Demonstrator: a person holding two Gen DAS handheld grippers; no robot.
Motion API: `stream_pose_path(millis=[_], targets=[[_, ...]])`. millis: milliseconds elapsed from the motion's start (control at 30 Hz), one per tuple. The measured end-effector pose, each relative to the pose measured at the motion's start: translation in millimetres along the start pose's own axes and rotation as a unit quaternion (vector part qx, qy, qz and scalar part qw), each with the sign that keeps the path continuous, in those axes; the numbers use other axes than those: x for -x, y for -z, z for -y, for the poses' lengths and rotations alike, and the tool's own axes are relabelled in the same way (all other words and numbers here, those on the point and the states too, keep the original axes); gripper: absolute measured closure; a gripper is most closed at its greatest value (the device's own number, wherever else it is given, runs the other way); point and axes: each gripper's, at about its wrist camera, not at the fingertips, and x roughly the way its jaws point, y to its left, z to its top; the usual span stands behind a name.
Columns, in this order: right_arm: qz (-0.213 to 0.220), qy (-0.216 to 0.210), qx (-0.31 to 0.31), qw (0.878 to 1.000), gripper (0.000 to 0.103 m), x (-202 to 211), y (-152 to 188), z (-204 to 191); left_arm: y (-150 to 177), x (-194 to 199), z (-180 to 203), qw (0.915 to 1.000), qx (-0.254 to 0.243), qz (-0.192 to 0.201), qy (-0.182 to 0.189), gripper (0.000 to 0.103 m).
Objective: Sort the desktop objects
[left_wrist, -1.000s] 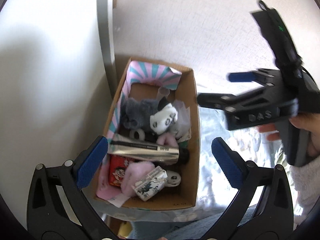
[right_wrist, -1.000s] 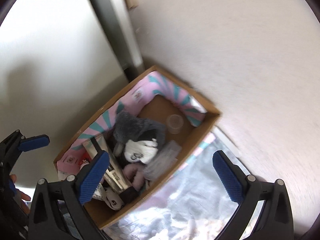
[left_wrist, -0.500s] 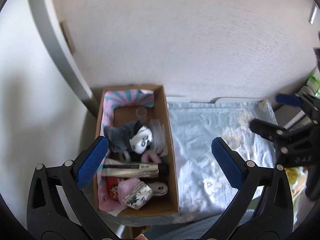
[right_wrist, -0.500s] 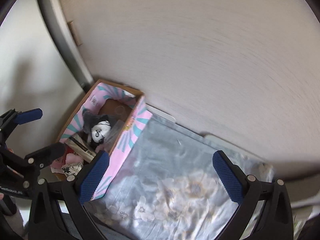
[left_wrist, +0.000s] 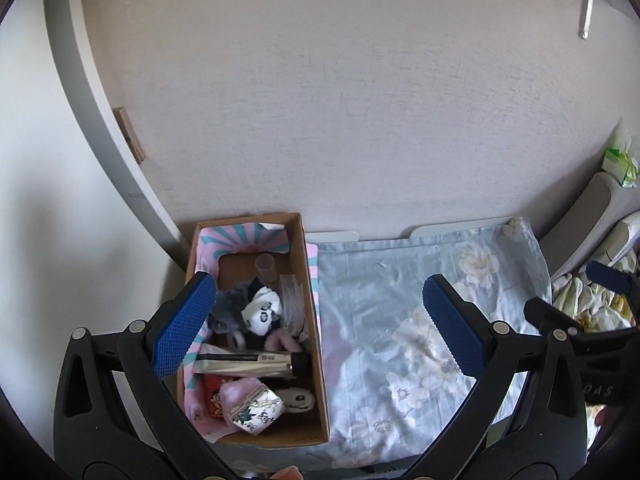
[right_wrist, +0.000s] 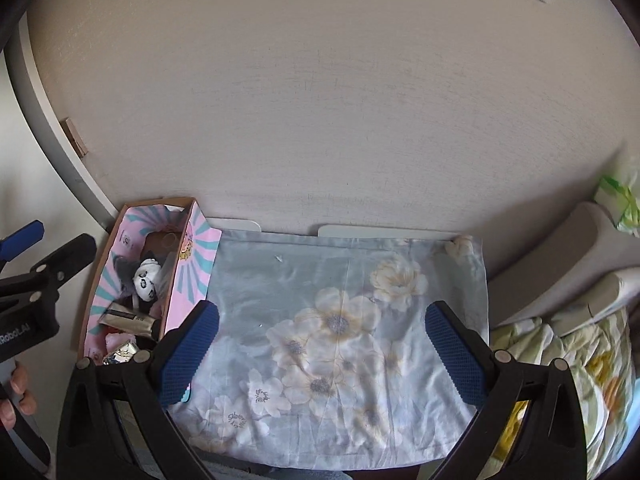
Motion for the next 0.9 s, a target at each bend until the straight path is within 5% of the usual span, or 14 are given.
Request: stream_pose_path(millis=[900], targets=[[0.0, 0.008, -0.06, 0.998, 0.0, -2, 30, 6, 10, -3, 17, 0.9995, -0.02, -0.017, 0.017, 0.0]])
